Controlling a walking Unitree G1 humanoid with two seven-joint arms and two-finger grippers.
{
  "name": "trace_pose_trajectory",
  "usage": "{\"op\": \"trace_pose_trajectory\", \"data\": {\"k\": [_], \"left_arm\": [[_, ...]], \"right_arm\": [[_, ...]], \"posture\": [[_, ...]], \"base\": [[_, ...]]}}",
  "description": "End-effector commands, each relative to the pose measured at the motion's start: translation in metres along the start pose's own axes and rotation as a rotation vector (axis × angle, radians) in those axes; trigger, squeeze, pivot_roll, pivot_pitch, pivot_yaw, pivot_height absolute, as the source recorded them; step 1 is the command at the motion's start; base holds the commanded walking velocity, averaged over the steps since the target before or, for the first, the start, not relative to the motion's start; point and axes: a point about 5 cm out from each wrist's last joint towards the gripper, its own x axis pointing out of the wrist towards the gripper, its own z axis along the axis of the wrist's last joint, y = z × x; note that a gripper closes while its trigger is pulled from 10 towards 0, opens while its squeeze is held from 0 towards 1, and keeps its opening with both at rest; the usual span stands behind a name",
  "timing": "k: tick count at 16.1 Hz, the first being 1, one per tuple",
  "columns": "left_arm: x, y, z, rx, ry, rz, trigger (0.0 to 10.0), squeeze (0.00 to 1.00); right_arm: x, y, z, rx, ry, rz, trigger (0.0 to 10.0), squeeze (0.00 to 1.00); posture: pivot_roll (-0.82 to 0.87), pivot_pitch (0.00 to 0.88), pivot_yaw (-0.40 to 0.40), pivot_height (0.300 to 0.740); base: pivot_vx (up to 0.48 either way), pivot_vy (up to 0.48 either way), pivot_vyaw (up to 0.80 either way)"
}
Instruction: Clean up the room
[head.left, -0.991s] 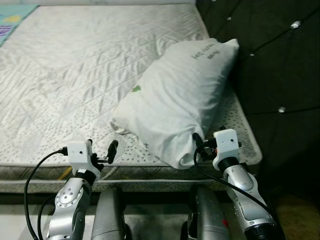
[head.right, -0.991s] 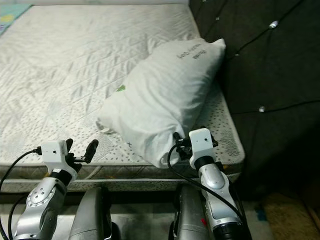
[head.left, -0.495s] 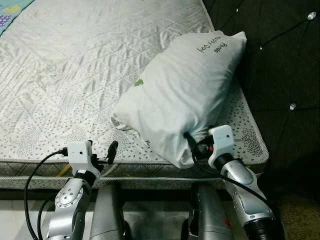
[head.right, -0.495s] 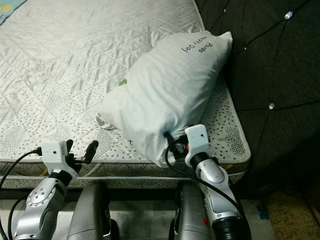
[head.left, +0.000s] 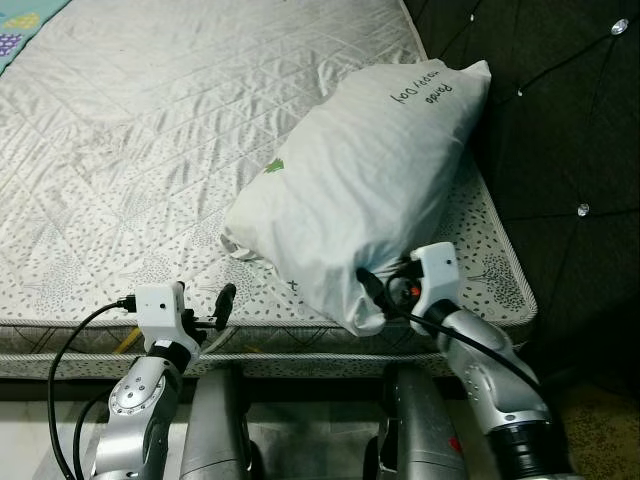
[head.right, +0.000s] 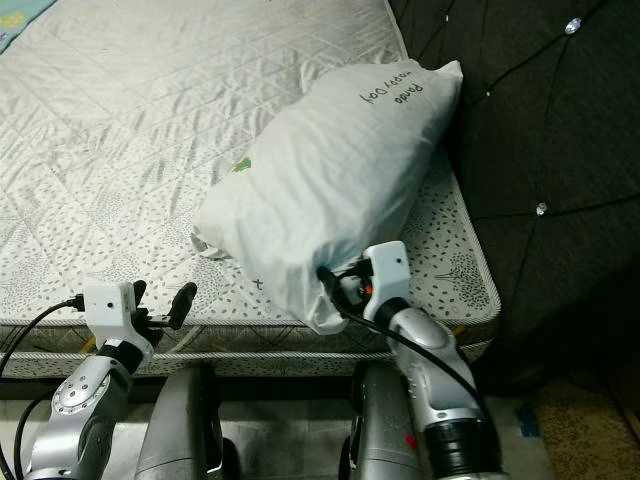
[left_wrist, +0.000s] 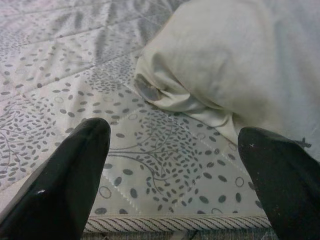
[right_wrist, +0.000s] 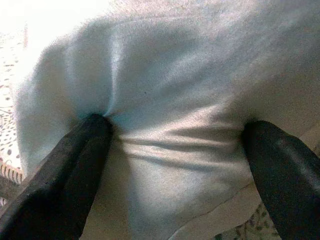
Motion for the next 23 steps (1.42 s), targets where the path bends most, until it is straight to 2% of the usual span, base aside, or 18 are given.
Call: {"op": "trace_pose_trajectory", "data": {"k": [1, 2, 3, 4, 9, 16, 23], "left_arm": [[-0.003, 0.001, 0.005, 0.012, -0.005, -0.002, 10.0, 0.00], [-0.005, 0.000, 0.005, 0.017, -0.003, -0.010, 10.0, 0.00], [-0.006, 0.000, 0.005, 0.024, -0.001, -0.018, 10.0, 0.00], [-0.007, 0.001, 0.005, 0.024, 0.000, -0.017, 10.0, 0.00], [-0.007, 0.000, 0.006, 0.035, 0.007, -0.021, 10.0, 0.00], [-0.007, -0.001, 0.008, 0.033, 0.008, -0.039, 10.0, 0.00], [-0.006, -0.001, 0.008, 0.037, 0.009, -0.036, 10.0, 0.00]], "right_arm": [[0.009, 0.029, -0.005, 0.038, 0.066, 0.063, 10.0, 0.00], [0.010, 0.037, -0.006, 0.047, 0.095, 0.078, 10.0, 0.00], [0.015, 0.046, -0.008, 0.064, 0.115, 0.075, 2.3, 0.00], [0.017, 0.049, -0.011, 0.082, 0.136, 0.060, 0.0, 0.00], [0.029, 0.047, -0.008, 0.107, 0.167, -0.050, 0.0, 0.00], [0.050, 0.059, -0.002, 0.140, 0.136, -0.103, 0.0, 0.00], [0.052, 0.047, -0.009, 0.125, 0.151, -0.157, 0.0, 0.00]], "posture": [[0.04, 0.187, 0.032, 0.548], [0.04, 0.187, 0.032, 0.548], [0.06, 0.187, 0.034, 0.548], [0.06, 0.187, 0.034, 0.548], [0.07, 0.180, 0.038, 0.548], [0.09, 0.169, 0.036, 0.548], [0.08, 0.169, 0.040, 0.548]], "base": [[0.000, 0.000, 0.00], [0.000, 0.000, 0.00], [0.000, 0.000, 0.00], [0.000, 0.000, 0.00], [0.000, 0.000, 0.00], [0.000, 0.000, 0.00], [0.000, 0.000, 0.00]]}}
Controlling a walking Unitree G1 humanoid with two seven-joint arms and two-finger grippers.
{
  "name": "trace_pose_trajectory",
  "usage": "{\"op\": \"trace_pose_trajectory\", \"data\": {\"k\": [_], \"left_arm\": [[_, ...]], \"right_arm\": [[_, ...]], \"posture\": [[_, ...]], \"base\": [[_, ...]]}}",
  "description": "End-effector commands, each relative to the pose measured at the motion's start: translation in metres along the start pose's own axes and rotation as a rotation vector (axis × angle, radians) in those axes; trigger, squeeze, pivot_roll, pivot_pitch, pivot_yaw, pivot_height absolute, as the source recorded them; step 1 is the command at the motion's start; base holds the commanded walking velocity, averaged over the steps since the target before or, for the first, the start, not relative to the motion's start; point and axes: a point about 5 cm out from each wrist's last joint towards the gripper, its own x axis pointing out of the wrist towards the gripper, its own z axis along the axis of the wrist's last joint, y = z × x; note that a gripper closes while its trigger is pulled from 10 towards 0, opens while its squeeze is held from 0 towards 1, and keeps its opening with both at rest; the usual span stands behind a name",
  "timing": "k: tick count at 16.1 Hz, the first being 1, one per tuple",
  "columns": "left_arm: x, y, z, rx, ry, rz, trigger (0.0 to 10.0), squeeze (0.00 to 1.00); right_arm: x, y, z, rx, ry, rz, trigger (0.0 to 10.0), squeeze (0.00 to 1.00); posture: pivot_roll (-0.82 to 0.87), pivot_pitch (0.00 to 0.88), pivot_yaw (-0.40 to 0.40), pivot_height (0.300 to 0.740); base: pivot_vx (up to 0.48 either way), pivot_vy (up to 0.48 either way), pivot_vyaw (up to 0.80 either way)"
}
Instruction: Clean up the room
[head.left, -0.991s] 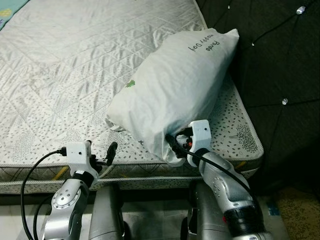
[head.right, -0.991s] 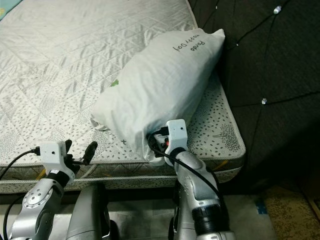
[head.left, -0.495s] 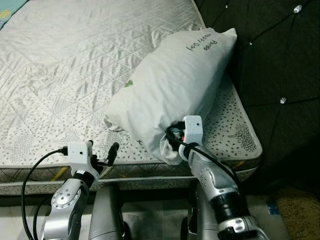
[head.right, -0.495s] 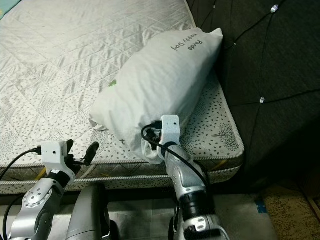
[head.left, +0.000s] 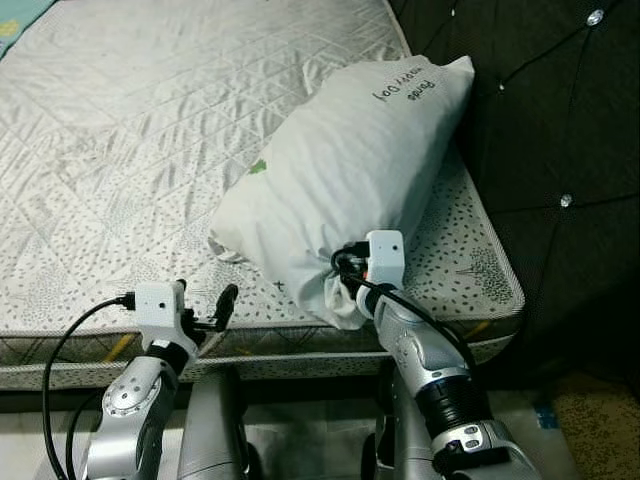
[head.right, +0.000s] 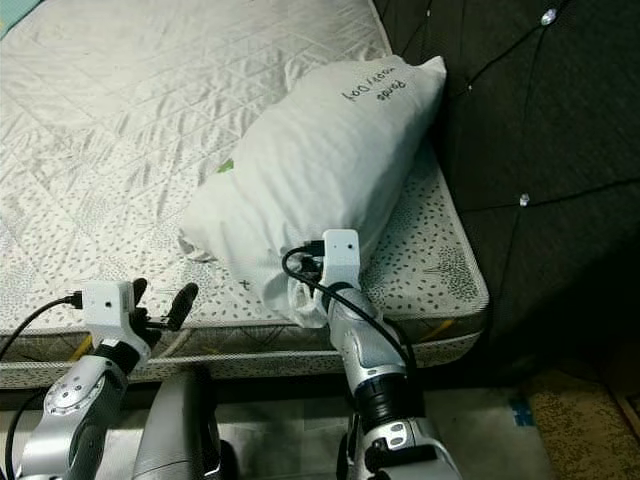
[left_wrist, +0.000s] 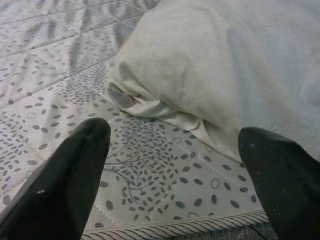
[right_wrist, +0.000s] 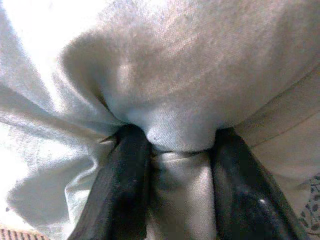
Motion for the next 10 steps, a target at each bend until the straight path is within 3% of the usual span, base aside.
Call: {"op": "trace_pose_trajectory", "data": {"k": [1, 6, 10], "left_arm": [[-0.001, 0.002, 0.000, 0.012, 0.008, 0.006, 10.0, 0.00], [0.000, 0.003, 0.001, 0.021, 0.005, 0.018, 10.0, 0.00], [0.000, 0.004, 0.001, 0.029, 0.000, 0.028, 10.0, 0.00]], "right_arm": [[0.001, 0.005, -0.010, 0.000, 0.051, 0.012, 0.0, 0.00], [0.004, -0.004, -0.011, 0.004, 0.060, -0.010, 0.0, 0.00], [0.007, -0.043, 0.019, 0.047, -0.021, -0.130, 0.0, 0.00]], "posture": [[0.08, 0.169, 0.040, 0.548], [0.09, 0.169, 0.037, 0.548], [0.09, 0.155, 0.030, 0.548]], "base": [[0.000, 0.000, 0.00], [0.000, 0.000, 0.00], [0.000, 0.000, 0.00]]}}
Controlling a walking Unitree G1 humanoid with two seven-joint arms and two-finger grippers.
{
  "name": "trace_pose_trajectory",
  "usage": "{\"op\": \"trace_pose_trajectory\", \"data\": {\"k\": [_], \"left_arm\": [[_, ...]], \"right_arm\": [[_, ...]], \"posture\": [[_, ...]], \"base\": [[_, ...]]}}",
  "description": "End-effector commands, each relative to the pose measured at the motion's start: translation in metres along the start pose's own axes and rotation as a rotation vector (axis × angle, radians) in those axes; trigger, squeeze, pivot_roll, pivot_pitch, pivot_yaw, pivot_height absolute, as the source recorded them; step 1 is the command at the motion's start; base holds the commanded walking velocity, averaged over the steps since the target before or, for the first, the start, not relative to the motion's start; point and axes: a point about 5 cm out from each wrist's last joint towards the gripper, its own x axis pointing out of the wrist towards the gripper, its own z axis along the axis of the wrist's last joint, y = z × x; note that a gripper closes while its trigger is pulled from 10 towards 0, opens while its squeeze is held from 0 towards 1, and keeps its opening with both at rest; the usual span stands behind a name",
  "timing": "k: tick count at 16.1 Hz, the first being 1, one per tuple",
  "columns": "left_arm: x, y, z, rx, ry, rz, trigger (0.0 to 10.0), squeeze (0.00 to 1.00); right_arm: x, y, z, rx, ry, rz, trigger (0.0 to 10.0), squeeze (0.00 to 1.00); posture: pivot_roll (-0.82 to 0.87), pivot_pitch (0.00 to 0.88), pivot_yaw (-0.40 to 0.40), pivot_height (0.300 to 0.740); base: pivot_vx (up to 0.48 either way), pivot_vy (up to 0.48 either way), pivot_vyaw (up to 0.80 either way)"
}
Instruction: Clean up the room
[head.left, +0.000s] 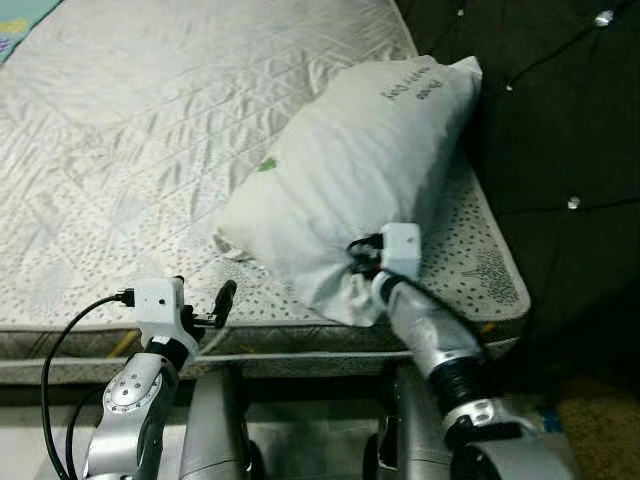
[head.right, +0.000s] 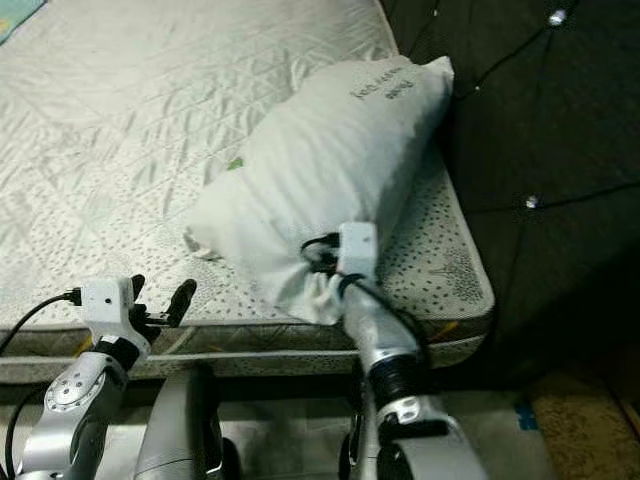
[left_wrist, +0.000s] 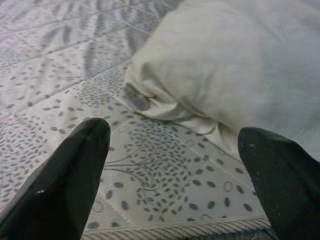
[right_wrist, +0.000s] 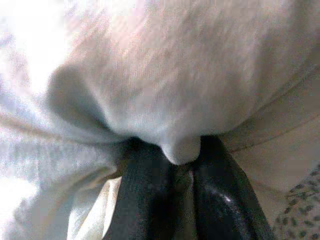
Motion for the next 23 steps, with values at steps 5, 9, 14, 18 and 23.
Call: {"op": "trace_pose_trajectory", "data": {"k": [5, 9, 14, 18, 23], "left_arm": [[0.002, 0.003, -0.004, 0.017, 0.017, -0.001, 10.0, 0.00], [0.003, 0.004, -0.004, 0.025, 0.014, 0.000, 10.0, 0.00], [0.004, 0.006, -0.003, 0.041, 0.017, 0.001, 10.0, 0.00], [0.005, 0.007, -0.002, 0.049, 0.017, -0.001, 10.0, 0.00], [0.006, 0.010, -0.003, 0.058, 0.022, -0.003, 10.0, 0.00]], "right_arm": [[-0.018, -0.097, 0.093, -0.046, -0.280, -0.297, 0.0, 0.00], [-0.041, -0.155, 0.112, -0.094, -0.332, -0.493, 0.0, 0.00], [-0.086, -0.215, 0.147, -0.137, -0.455, -0.723, 0.0, 0.00], [-0.106, -0.238, 0.132, -0.191, -0.471, -0.804, 0.0, 0.00], [-0.119, -0.198, 0.047, -0.179, -0.425, -0.685, 0.0, 0.00]], "posture": [[0.06, 0.148, 0.039, 0.548], [0.06, 0.150, 0.050, 0.548], [0.05, 0.152, 0.066, 0.548], [0.05, 0.155, 0.073, 0.548], [0.02, 0.159, 0.077, 0.548]], "base": [[0.000, 0.000, 0.00], [0.000, 0.000, 0.00], [0.000, 0.000, 0.00], [0.000, 0.000, 0.00], [0.000, 0.000, 0.00]]}}
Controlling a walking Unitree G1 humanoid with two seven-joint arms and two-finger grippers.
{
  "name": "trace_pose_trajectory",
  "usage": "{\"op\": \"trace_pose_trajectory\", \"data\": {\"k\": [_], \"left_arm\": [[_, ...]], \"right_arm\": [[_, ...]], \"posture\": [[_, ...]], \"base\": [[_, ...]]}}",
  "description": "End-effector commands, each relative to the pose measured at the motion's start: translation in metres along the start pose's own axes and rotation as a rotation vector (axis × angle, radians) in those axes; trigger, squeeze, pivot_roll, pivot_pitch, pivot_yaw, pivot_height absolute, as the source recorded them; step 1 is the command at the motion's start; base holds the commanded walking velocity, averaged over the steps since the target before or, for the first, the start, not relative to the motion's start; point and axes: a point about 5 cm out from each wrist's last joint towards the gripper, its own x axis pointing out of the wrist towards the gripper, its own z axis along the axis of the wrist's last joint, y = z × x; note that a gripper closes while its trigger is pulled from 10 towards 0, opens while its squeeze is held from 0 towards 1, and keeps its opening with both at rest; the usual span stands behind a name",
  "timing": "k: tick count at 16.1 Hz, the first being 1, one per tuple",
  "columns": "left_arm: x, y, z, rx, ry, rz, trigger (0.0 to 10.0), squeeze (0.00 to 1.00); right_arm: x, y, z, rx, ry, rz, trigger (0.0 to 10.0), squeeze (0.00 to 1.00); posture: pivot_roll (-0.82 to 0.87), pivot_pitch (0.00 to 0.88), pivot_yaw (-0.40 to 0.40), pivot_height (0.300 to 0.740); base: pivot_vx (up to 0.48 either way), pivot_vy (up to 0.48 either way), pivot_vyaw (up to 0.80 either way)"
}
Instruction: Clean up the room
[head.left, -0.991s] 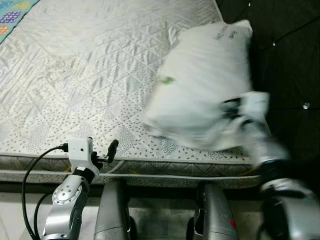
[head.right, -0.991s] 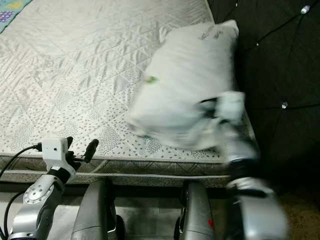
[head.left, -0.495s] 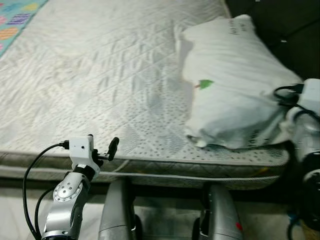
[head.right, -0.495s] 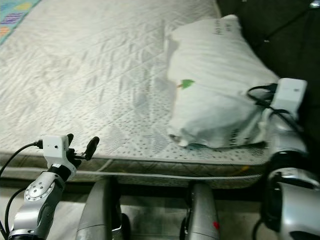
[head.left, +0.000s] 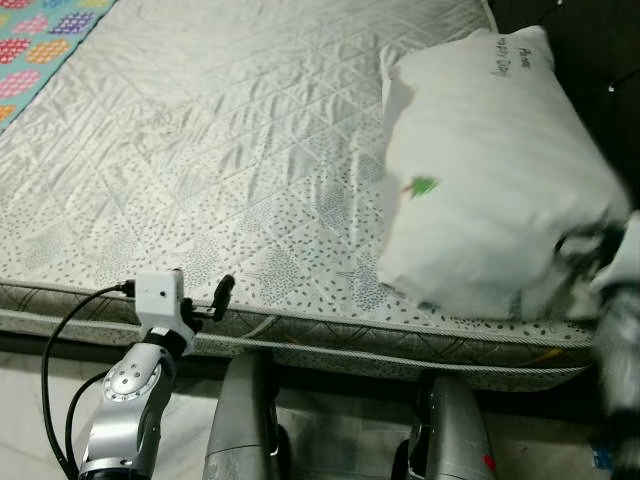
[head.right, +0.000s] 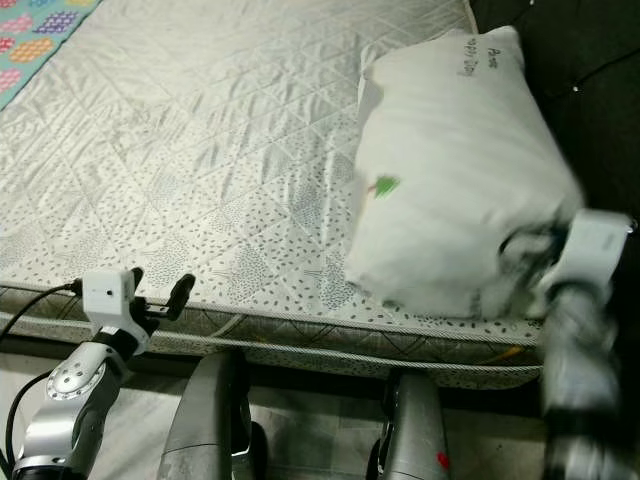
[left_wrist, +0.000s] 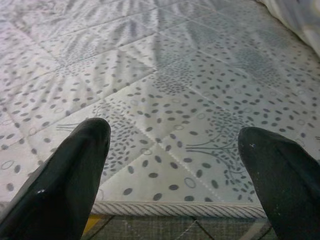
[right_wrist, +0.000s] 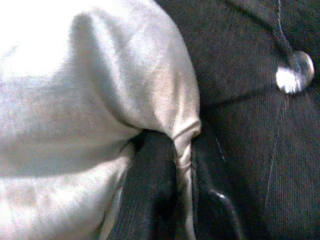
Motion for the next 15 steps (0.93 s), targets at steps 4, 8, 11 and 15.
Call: {"op": "trace_pose_trajectory", "data": {"k": [4, 8, 11, 15], "left_arm": [[0.001, 0.002, -0.005, 0.015, 0.028, -0.009, 10.0, 0.00], [0.002, 0.001, -0.006, 0.016, 0.028, -0.018, 10.0, 0.00], [0.002, 0.002, -0.006, 0.018, 0.030, -0.020, 10.0, 0.00], [0.005, -0.001, -0.006, 0.015, 0.028, -0.026, 10.0, 0.00]], "right_arm": [[-0.051, 0.012, -0.002, 0.012, -0.002, 0.028, 0.0, 0.00], [-0.096, 0.028, -0.010, 0.011, 0.051, 0.087, 0.0, 0.00], [-0.107, 0.029, -0.014, 0.003, 0.085, 0.095, 0.0, 0.00], [-0.067, 0.012, -0.012, -0.045, 0.099, 0.058, 0.0, 0.00]], "posture": [[0.00, 0.160, 0.084, 0.548], [0.00, 0.160, 0.088, 0.548], [0.00, 0.164, 0.092, 0.548], [-0.01, 0.164, 0.095, 0.548]], "base": [[0.000, 0.000, 0.00], [0.000, 0.000, 0.00], [0.000, 0.000, 0.00], [0.000, 0.000, 0.00]]}}
